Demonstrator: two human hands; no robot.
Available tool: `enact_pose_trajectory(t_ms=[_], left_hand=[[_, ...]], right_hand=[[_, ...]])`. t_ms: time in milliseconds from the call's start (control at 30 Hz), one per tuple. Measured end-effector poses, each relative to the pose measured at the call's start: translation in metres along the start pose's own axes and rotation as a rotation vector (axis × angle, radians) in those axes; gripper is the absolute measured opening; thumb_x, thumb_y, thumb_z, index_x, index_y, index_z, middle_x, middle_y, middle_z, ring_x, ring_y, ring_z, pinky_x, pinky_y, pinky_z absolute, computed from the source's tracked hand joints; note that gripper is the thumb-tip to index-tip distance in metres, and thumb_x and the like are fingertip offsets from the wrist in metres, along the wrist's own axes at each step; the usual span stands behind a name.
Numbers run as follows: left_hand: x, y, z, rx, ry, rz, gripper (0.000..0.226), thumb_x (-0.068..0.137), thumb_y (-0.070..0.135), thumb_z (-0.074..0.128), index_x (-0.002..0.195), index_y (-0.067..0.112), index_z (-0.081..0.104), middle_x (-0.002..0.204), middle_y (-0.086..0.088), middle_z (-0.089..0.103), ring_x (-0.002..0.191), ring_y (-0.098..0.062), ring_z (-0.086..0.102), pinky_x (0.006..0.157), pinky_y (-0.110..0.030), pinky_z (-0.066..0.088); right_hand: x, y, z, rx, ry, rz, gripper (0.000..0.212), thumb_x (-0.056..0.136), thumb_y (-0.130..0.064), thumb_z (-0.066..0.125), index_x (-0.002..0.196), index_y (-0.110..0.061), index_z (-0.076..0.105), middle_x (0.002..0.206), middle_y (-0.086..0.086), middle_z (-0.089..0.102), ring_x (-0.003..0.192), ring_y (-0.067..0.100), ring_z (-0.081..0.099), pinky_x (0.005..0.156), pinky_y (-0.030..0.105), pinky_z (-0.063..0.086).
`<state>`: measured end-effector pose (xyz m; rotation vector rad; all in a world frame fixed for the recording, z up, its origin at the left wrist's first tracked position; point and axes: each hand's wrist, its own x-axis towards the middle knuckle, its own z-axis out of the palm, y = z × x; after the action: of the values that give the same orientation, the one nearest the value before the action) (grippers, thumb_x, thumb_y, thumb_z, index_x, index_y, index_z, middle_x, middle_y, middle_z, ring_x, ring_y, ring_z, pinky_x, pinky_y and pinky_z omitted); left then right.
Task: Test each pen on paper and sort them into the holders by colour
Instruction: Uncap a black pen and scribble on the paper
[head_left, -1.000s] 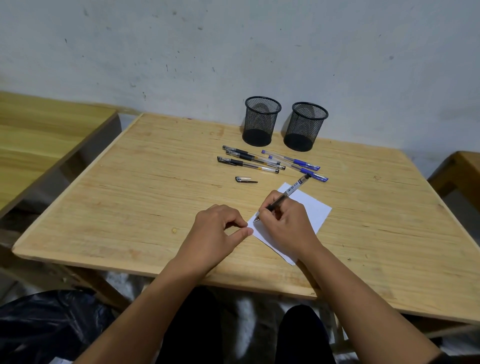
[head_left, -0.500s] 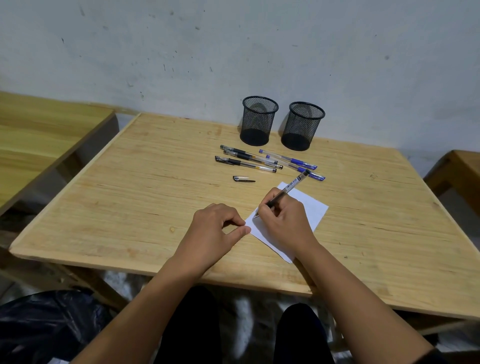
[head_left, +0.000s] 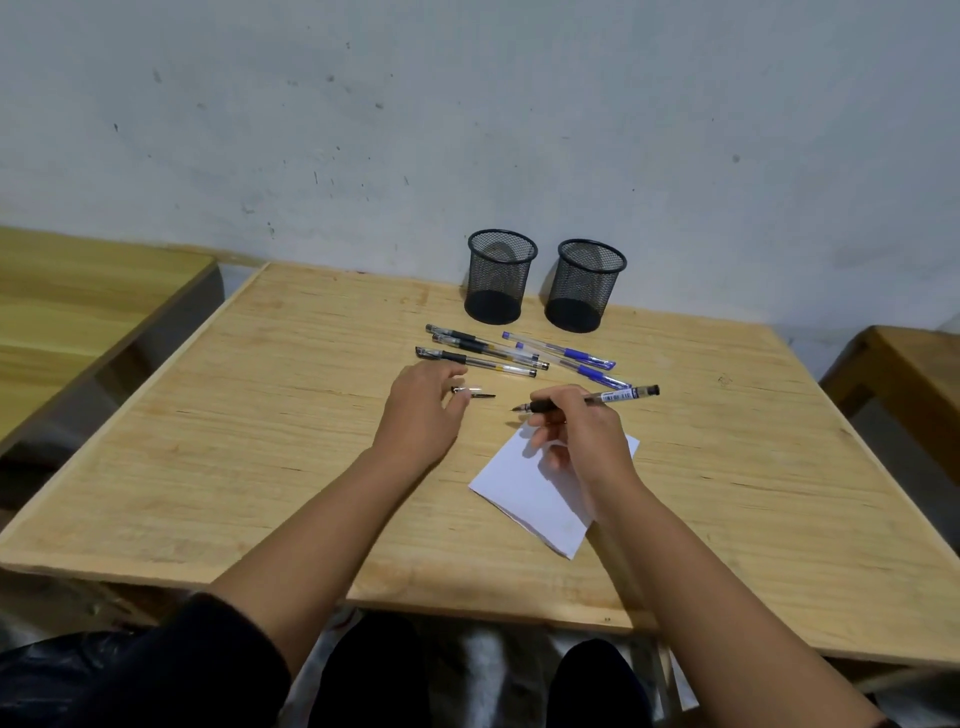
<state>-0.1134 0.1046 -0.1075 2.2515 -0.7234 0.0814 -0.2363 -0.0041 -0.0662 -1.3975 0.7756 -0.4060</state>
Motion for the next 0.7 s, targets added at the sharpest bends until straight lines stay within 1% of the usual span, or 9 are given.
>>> enact_pose_trajectory(t_ms=[67, 167, 233, 300, 367, 433, 533, 700], left_hand=[[0.011, -0.002, 0.006, 0.057, -0.026, -0.018, 0.029, 0.088, 0.027, 0.057, 0.115, 0.017, 0.060, 0.115, -0.005, 0.063, 0.109, -0.019, 0.052, 0.089, -0.024, 0.037], [0.015, -0.003, 0.008, 0.093, -0.054, 0.000, 0.022, 0.088, 0.024, 0.057, 0.107, 0.017, 0.064, 0.108, -0.006, 0.064, 0.104, -0.020, 0.052, 0.084, -0.024, 0.037], [0.013, -0.001, 0.005, 0.062, -0.062, 0.013, 0.016, 0.087, 0.022, 0.059, 0.100, 0.016, 0.065, 0.102, -0.005, 0.065, 0.100, -0.020, 0.052, 0.081, -0.024, 0.037], [0.007, 0.003, 0.000, -0.020, -0.069, 0.009, 0.011, 0.085, 0.019, 0.061, 0.095, 0.016, 0.065, 0.096, -0.002, 0.065, 0.094, -0.017, 0.054, 0.079, -0.024, 0.040], [-0.003, 0.010, -0.005, -0.132, -0.075, -0.008, 0.008, 0.085, 0.016, 0.061, 0.092, 0.017, 0.065, 0.090, 0.002, 0.064, 0.083, -0.011, 0.056, 0.073, -0.018, 0.040], [-0.013, 0.016, -0.011, -0.226, -0.053, -0.033, 0.008, 0.085, 0.014, 0.060, 0.091, 0.018, 0.064, 0.084, 0.006, 0.063, 0.075, 0.000, 0.054, 0.064, -0.007, 0.038], [-0.024, 0.023, -0.017, -0.330, -0.025, -0.056, 0.009, 0.085, 0.011, 0.060, 0.089, 0.018, 0.065, 0.081, 0.007, 0.064, 0.074, 0.008, 0.054, 0.060, 0.004, 0.035], [-0.030, 0.036, -0.024, -0.378, -0.031, -0.032, 0.009, 0.084, 0.014, 0.062, 0.087, 0.022, 0.065, 0.086, 0.004, 0.068, 0.079, 0.007, 0.056, 0.061, 0.002, 0.036]], right_hand=[[0.001, -0.001, -0.002, 0.016, 0.014, 0.028, 0.024, 0.093, -0.019, 0.048, 0.089, -0.005, 0.068, 0.069, 0.009, 0.066, 0.051, 0.015, 0.059, 0.043, 0.024, 0.038], [0.003, 0.000, -0.004, 0.028, 0.041, 0.028, 0.028, 0.094, -0.020, 0.047, 0.078, -0.006, 0.064, 0.064, 0.007, 0.066, 0.048, 0.013, 0.058, 0.040, 0.022, 0.038], [0.004, -0.001, -0.005, 0.026, 0.064, 0.006, 0.028, 0.092, -0.021, 0.051, 0.071, -0.008, 0.063, 0.058, 0.003, 0.063, 0.044, 0.008, 0.054, 0.042, 0.021, 0.037], [0.005, -0.005, -0.006, -0.036, 0.080, -0.036, 0.027, 0.090, -0.021, 0.055, 0.067, -0.010, 0.064, 0.053, 0.000, 0.061, 0.045, 0.006, 0.052, 0.046, 0.021, 0.038], [0.007, -0.010, -0.007, -0.022, 0.067, -0.075, 0.026, 0.089, -0.018, 0.056, 0.065, -0.011, 0.063, 0.054, 0.002, 0.060, 0.048, 0.011, 0.050, 0.046, 0.022, 0.037], [0.008, -0.013, -0.007, 0.008, 0.047, -0.091, 0.024, 0.089, -0.014, 0.056, 0.066, -0.010, 0.063, 0.058, 0.005, 0.059, 0.050, 0.015, 0.047, 0.046, 0.024, 0.035], [0.007, -0.013, -0.006, 0.010, 0.015, -0.092, 0.023, 0.089, -0.013, 0.056, 0.066, -0.009, 0.062, 0.059, 0.008, 0.056, 0.050, 0.015, 0.045, 0.044, 0.024, 0.034], [0.002, -0.014, -0.005, 0.042, -0.045, -0.128, 0.022, 0.089, -0.010, 0.055, 0.067, -0.007, 0.060, 0.059, 0.007, 0.055, 0.044, 0.011, 0.044, 0.039, 0.021, 0.031]])
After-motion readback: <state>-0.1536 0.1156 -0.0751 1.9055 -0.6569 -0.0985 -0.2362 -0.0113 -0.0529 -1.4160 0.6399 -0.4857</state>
